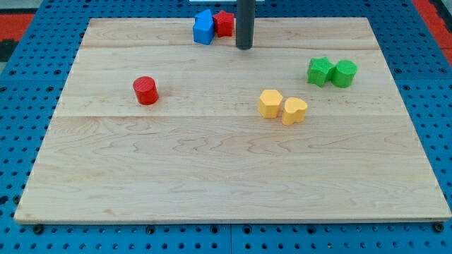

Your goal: Put the red circle at the bottom side of the red star

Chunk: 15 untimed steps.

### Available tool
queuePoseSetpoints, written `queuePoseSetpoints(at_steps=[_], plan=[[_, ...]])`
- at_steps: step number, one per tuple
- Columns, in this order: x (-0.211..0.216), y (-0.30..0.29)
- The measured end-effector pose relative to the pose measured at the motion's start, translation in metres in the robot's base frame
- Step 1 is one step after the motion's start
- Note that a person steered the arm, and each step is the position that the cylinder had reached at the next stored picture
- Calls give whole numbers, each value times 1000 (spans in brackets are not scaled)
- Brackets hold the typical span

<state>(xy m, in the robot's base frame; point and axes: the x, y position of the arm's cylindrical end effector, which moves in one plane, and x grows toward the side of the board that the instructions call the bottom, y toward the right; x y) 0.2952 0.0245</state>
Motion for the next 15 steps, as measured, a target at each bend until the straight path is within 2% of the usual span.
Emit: queuePoseSetpoints(at_steps=[1,2,3,4,5,6,8,9,10,11,13,14,15], plan=[[12,-73],[11,-179],[33,-276],[105,-293],[137,-268],[125,-207],[65,-73],[70,-73],[74,-100],[55,-97],[12,-28],[30,-23],[11,0]])
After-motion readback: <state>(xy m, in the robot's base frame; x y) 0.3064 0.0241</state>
